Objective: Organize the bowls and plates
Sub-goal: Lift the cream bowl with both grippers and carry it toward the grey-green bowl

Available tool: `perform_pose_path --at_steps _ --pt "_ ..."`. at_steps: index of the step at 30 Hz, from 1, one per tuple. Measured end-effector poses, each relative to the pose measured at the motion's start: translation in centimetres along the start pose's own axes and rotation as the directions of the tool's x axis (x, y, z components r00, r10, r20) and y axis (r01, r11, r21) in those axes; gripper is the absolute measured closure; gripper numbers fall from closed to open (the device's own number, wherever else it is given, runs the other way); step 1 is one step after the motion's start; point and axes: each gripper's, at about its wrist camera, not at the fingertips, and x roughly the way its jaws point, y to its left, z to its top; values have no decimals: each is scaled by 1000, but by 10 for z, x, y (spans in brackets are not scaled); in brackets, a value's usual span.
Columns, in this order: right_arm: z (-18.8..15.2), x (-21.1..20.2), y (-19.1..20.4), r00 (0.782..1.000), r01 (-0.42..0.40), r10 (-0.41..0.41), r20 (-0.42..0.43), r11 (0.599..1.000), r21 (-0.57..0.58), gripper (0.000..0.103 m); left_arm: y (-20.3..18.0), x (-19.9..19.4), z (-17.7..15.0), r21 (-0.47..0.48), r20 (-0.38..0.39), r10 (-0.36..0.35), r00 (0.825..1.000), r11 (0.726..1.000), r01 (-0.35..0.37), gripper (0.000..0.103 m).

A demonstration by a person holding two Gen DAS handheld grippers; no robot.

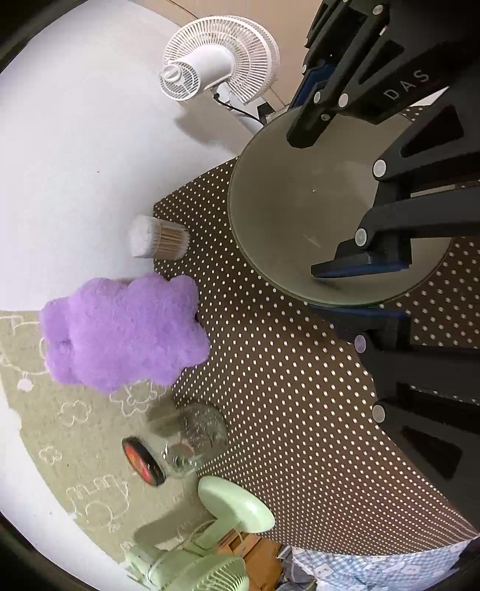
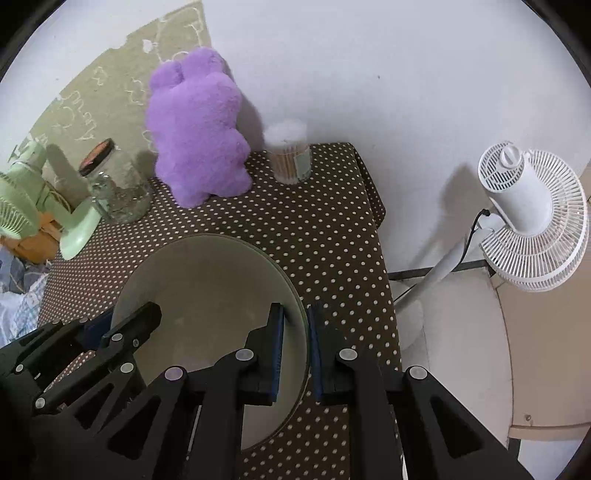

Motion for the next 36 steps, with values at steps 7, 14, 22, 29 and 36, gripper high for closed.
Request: perform_pose_path --at_steps 7,14,22,29,36 --pt "-14 -32 19 1000 11 -11 23 1000 -7 87 17 -36 -18 -5 25 -16 1000 1000 16 92" --pt "-33 -66 44 998 32 -32 49 999 -6 87 34 -68 -31 24 51 -29 998 999 28 92" --pt "-63 -97 83 997 45 -46 61 999 13 87 65 -93 -54 33 61 -43 997 999 41 92" --pt "-87 -113 121 997 50 -51 56 999 21 87 99 -109 -80 30 52 -50 997 998 48 91" --pt "-111 -122 161 998 50 -50 50 999 12 87 136 -125 -108 27 54 -46 997 999 44 91"
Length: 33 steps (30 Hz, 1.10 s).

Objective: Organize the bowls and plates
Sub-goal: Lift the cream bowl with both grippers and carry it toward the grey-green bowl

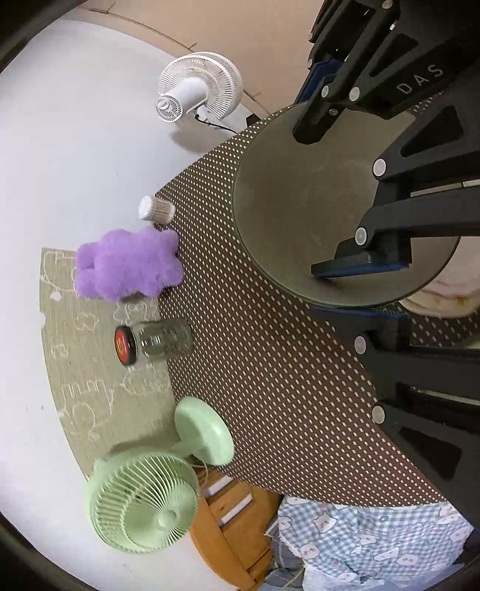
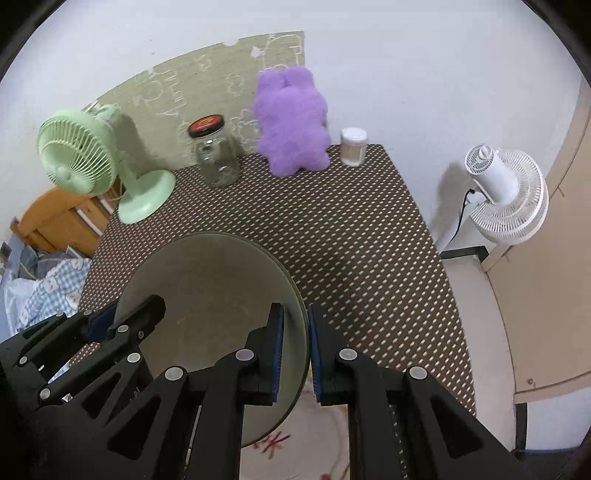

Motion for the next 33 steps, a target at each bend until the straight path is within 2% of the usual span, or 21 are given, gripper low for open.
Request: perform_pose_path --at_steps 19,33 --pt "-48 -12 103 999 -37 36 -25 997 -70 87 89 -30 -63 -68 -10 39 999 997 -40 91" --pt "-69 -14 156 997 -62 54 -50 983 -174 87 127 -33 -96 -145 -52 62 997 987 -69 90"
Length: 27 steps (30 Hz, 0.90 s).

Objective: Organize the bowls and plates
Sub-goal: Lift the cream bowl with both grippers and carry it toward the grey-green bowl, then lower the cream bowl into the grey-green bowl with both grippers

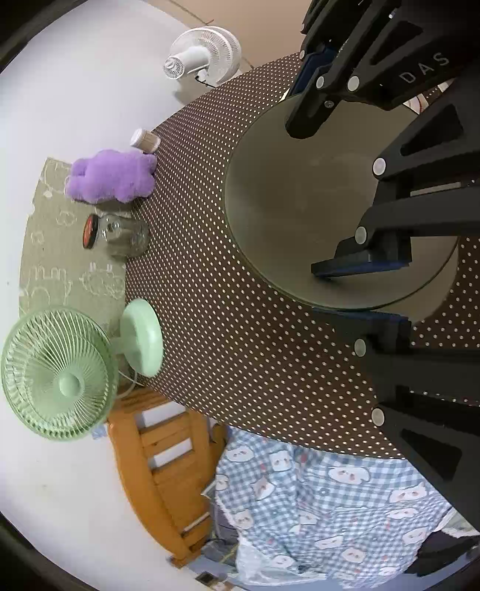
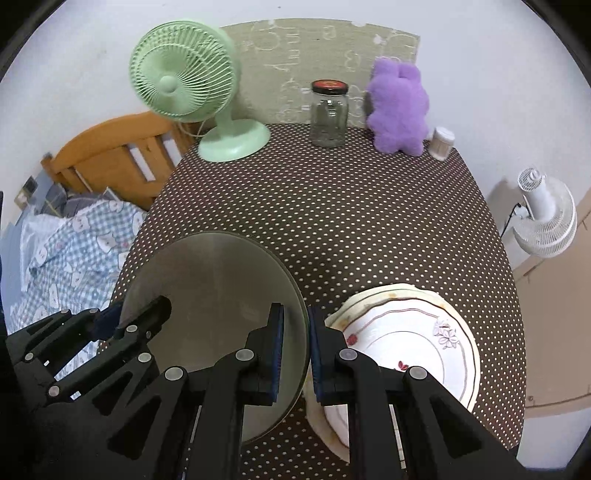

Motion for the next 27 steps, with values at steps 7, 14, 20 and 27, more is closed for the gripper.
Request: perform_pose_path --at_steps 7,14,20,27 --pt "-7 7 16 999 -20 19 -32 999 -27 87 16 3 -14 -21 -20 19 1000 1000 -19 90" --pt "-16 19 29 997 -32 28 -75 998 -45 87 26 12 -26 -44 -58 23 998 999 -26 90" --pt "-22 29 29 995 -28 24 -99 999 -45 87 27 22 -32 -53 -88 10 996 999 -15 90" --pt "-25 42 21 992 -16 14 -126 1000 -14 87 20 34 -34 -34 -113 -4 994 999 0 90"
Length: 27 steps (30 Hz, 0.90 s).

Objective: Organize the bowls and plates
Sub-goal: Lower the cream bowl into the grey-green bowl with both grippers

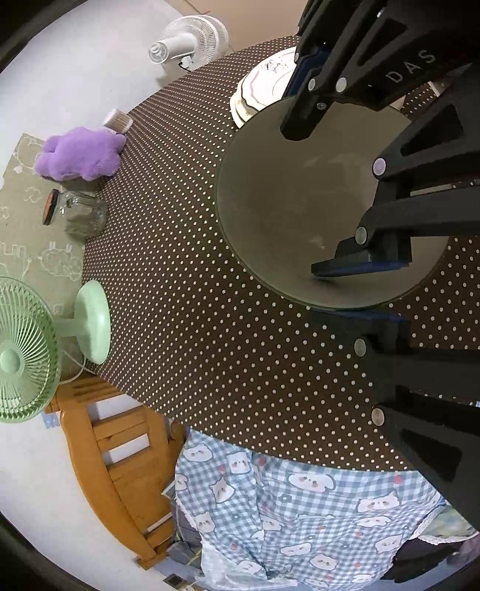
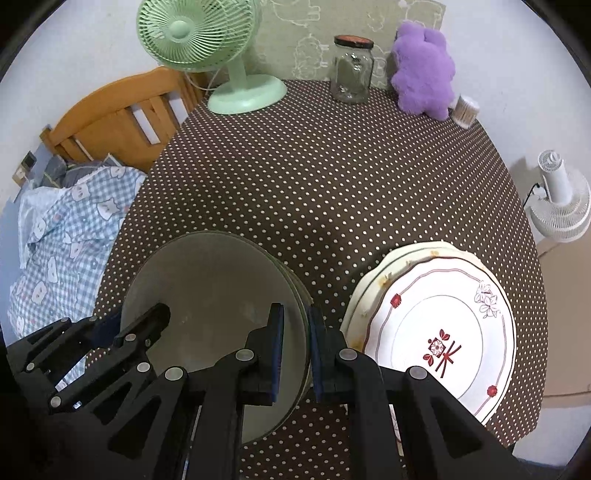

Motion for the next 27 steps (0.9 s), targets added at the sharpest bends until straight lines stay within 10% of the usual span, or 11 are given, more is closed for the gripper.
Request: perform_pose_path --at_steps 10,27 --pt "0 5 0 1000 19 -19 3 1000 -17 87 -4 5 0 -4 3 -9 1000 1000 9 87" --pt "-2 -10 -9 1000 0 0 3 1000 23 86 -7 -19 0 36 79 -15 997 999 12 33"
